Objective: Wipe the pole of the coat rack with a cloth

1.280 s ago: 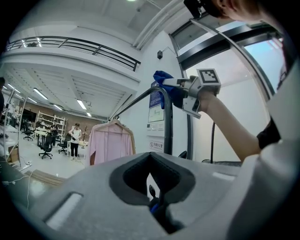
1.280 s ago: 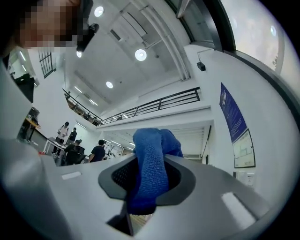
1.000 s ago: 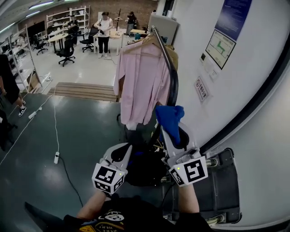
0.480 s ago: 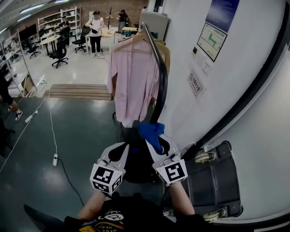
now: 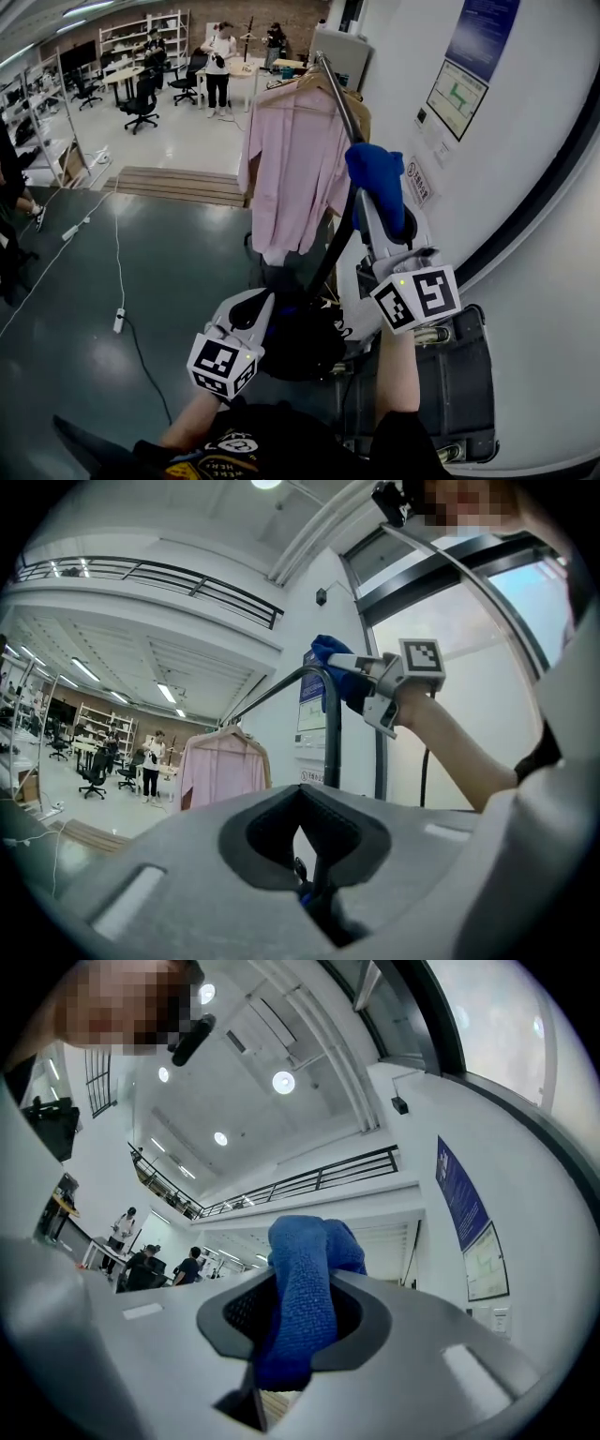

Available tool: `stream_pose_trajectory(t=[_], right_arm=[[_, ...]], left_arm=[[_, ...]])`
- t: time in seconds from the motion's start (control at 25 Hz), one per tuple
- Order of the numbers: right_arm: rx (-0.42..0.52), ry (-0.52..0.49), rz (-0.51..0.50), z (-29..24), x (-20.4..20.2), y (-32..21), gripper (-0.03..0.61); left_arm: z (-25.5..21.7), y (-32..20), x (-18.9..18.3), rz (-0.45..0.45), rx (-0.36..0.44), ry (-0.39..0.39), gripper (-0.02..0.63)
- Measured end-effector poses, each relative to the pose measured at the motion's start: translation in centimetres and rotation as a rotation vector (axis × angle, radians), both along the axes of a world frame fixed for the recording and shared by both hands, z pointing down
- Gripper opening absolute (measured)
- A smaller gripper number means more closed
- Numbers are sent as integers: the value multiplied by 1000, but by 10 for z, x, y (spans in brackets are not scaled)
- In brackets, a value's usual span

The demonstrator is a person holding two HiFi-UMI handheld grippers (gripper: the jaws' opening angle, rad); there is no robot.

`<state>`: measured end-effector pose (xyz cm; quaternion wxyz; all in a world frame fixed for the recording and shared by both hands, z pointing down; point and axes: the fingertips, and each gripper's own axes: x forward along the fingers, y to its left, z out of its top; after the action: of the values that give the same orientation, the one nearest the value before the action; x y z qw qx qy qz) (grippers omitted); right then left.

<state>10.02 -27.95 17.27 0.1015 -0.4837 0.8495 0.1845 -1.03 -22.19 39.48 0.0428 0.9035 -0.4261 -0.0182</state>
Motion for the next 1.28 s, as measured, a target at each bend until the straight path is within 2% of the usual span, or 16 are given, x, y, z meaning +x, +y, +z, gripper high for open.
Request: stream_pose_trajectory(t=[0.2,0.44,0.52,0.64,0.8,0.88,1.0,1.08,1.28], right_arm=[[-7,-23,-21,8,-2,5,84],[-63,3,-27,73,-8,32,86],[-116,23,-20,107,-12,36,84],[-242,38,-20,162,-16,37,84],[-379,-6,-27,209,-14,37,84],[-405,-19,-30,212,-12,35,84],[-413,66,0,208,-13,33,86],[-382,78,3,192,-13,31,87],[-272,11,-44,126,-9,27,87]], left_arm=[[-9,-4,-1,-11,26,-3,5],[-1,-7,7,2,7,-6,5],[1,-8,10,10,5,-10,5],[1,-11,13,19,6,-13,5],[1,-12,17,31,4,-14,5],[0,-13,20,38,3,-16,5],[0,-11,21,45,4,-16,5],[-1,-8,21,48,7,-16,5],[-3,-4,20,49,16,-9,5]])
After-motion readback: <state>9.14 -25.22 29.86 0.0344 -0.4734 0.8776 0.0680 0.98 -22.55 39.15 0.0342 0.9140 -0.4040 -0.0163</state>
